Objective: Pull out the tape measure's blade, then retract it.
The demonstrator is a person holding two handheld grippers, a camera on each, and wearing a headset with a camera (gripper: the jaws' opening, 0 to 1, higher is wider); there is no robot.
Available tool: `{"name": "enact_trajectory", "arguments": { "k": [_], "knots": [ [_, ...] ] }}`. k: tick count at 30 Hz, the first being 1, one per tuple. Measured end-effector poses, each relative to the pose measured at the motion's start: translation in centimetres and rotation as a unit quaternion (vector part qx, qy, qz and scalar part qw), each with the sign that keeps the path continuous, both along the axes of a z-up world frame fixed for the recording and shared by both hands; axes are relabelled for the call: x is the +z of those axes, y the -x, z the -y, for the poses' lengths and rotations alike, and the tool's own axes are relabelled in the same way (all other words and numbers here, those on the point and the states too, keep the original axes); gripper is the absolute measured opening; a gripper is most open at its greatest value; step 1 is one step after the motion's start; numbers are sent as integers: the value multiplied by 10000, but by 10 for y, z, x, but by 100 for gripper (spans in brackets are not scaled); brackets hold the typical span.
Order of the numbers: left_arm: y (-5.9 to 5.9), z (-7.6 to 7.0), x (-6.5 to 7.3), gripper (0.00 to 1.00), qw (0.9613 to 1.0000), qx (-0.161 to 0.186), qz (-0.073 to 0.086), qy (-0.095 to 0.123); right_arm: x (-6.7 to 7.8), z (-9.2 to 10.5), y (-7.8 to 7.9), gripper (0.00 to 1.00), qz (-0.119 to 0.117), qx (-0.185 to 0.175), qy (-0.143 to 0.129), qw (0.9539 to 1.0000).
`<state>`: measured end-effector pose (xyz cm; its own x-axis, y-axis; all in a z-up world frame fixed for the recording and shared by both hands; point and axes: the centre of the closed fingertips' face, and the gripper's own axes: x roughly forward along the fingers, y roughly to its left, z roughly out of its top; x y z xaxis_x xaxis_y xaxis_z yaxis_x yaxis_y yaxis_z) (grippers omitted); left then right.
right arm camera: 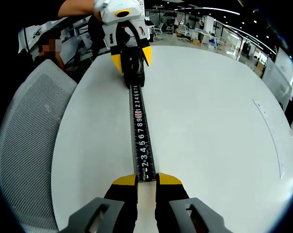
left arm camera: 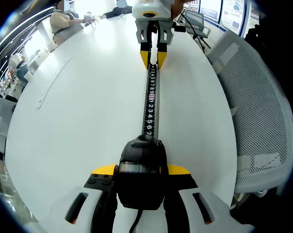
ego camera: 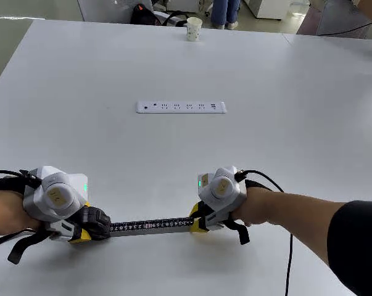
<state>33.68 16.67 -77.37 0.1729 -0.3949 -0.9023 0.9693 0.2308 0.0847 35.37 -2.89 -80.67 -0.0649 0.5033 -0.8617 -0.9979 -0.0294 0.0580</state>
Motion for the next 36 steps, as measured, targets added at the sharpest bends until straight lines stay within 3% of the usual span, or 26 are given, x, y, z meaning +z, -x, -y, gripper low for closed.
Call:
{"name": "enact_trajectory", "arguments": {
  "k": [36],
  "knots": [
    [-4,-1,-2,31,10000,37,13,13,-1,24,-6,9,42,-75,147,9999]
  ]
}}
